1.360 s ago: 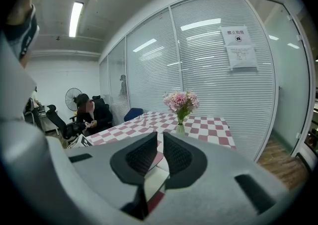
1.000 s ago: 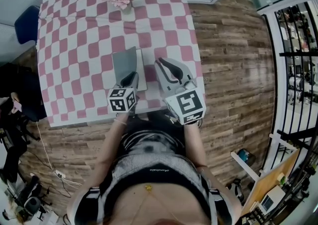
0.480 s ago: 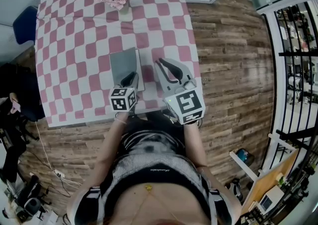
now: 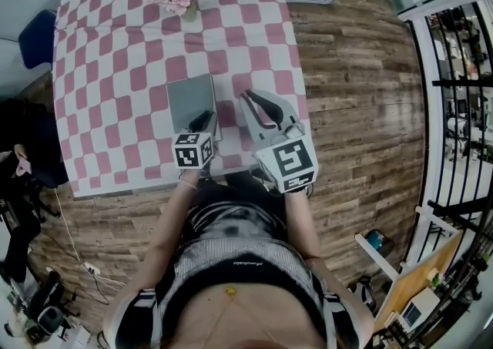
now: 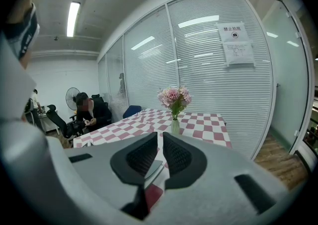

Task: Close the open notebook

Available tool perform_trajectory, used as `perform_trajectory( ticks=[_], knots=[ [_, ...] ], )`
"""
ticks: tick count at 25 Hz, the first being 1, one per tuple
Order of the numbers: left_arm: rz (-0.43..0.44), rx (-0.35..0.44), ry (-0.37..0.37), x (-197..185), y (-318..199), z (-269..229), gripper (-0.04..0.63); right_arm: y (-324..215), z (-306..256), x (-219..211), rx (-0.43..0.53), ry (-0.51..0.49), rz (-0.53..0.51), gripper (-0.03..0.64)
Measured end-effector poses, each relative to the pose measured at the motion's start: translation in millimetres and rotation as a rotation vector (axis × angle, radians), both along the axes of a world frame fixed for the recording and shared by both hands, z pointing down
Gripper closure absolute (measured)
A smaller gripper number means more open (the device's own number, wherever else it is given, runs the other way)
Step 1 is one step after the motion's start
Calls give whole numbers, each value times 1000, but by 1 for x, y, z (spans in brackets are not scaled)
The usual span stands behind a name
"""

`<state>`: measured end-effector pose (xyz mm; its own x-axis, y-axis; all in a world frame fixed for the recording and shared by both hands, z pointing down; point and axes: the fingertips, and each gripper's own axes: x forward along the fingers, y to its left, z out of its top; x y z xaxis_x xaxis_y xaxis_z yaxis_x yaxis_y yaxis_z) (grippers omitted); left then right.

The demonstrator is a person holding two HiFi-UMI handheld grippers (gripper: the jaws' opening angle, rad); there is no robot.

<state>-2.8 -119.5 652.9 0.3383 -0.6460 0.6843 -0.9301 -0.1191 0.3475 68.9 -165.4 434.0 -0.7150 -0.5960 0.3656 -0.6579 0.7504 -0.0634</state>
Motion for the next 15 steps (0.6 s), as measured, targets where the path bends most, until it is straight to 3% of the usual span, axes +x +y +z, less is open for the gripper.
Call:
perform_trajectory(
  ticks=[15],
  knots=[
    [-10,-34,-19,6,-3,13,518,-2,3,7,-2,-1,2,583]
  ],
)
